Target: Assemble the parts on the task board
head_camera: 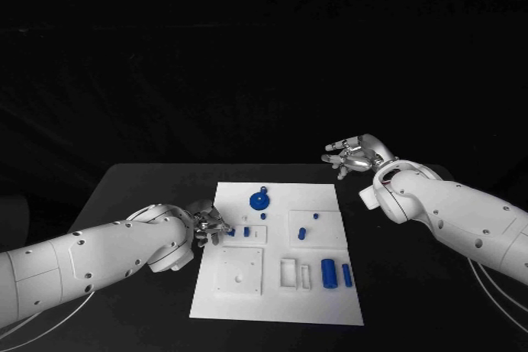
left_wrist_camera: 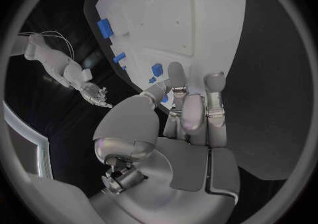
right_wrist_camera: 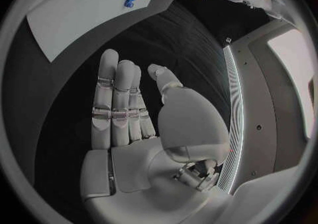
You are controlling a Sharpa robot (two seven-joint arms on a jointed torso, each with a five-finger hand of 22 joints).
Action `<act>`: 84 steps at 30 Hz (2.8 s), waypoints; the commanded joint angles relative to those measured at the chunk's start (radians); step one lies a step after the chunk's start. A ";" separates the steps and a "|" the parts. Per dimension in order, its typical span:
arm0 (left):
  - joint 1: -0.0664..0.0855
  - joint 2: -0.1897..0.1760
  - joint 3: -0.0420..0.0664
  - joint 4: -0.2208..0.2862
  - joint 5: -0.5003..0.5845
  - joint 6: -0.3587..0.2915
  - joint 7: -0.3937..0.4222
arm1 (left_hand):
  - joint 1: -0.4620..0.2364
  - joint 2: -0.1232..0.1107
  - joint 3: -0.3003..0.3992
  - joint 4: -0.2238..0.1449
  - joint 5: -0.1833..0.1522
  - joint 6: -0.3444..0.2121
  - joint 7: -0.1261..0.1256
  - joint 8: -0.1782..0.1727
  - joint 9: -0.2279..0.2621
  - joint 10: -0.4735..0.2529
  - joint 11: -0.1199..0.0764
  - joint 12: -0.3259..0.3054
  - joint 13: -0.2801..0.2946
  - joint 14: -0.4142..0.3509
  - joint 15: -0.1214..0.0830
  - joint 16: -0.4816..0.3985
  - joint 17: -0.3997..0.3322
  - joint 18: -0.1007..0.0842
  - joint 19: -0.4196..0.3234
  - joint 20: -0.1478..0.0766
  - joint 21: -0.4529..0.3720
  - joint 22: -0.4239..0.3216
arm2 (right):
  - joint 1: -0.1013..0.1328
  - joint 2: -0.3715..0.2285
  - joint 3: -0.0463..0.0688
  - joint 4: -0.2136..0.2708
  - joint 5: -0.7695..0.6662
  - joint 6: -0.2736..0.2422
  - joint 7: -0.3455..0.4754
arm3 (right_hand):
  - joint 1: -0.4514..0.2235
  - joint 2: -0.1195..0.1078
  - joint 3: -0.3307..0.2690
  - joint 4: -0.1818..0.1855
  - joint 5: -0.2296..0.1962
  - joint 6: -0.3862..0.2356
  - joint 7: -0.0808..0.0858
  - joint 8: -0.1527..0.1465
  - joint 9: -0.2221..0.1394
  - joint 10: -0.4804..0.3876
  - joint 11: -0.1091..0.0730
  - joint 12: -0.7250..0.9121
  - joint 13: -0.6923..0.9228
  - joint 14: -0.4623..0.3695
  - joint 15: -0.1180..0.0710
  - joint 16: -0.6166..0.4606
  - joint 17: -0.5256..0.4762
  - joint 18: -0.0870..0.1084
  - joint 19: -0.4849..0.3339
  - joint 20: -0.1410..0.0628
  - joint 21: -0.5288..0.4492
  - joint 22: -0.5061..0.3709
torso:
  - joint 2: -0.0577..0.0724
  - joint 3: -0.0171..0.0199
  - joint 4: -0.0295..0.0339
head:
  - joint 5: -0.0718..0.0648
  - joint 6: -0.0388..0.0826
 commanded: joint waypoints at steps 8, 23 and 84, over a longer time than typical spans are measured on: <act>-0.005 -0.002 -0.003 -0.001 -0.005 0.025 -0.010 | 0.010 -0.003 0.045 -0.042 0.007 0.072 -0.066 0.002 0.000 0.048 -0.007 0.008 -0.005 0.001 -0.004 0.007 -0.001 0.016 0.001 0.007 0.005 0.033 | -0.001 0.001 0.001 0.000 0.000 0.013 0.006 | 0.007 -0.002 0.002 0.003 0.005 -0.003 0.000 -0.001 -0.001 -0.005 0.001 0.001 -0.001 -0.002 0.002 -0.004 -0.001 -0.004 0.035 0.005 0.006 -0.001 | 0.000 0.0005 0.0002 | 0.003 -0.002; -0.005 0.000 -0.003 0.001 -0.008 0.048 -0.018 | 0.009 -0.004 0.044 -0.043 0.007 0.072 -0.065 0.001 -0.001 0.048 -0.006 0.010 -0.009 0.000 -0.003 0.007 -0.002 0.016 0.001 0.008 0.004 0.032 | -0.002 0.000 0.001 0.001 0.000 0.013 0.006 | 0.007 -0.002 0.002 0.003 0.005 -0.003 0.000 -0.001 -0.001 -0.005 0.001 0.001 -0.001 -0.002 0.002 -0.004 -0.001 -0.004 0.035 0.005 0.006 -0.001 | 0.000 0.0002 -0.0005 | 0.002 -0.002; -0.004 0.035 -0.003 -0.029 -0.064 0.105 -0.060 | -0.014 -0.041 0.008 -0.019 -0.014 0.142 -0.095 0.029 0.043 0.049 -0.022 0.020 -0.020 0.001 -0.013 0.013 -0.009 -0.005 0.007 -0.007 -0.005 0.032 | -0.004 0.000 0.001 0.001 0.000 0.012 0.006 | 0.004 -0.002 0.002 0.002 0.005 -0.005 0.000 -0.001 -0.001 -0.005 0.002 0.001 -0.002 -0.002 0.003 -0.005 -0.001 -0.004 0.035 0.006 0.007 -0.006 | 0.000 0.0001 -0.0004 | 0.003 -0.009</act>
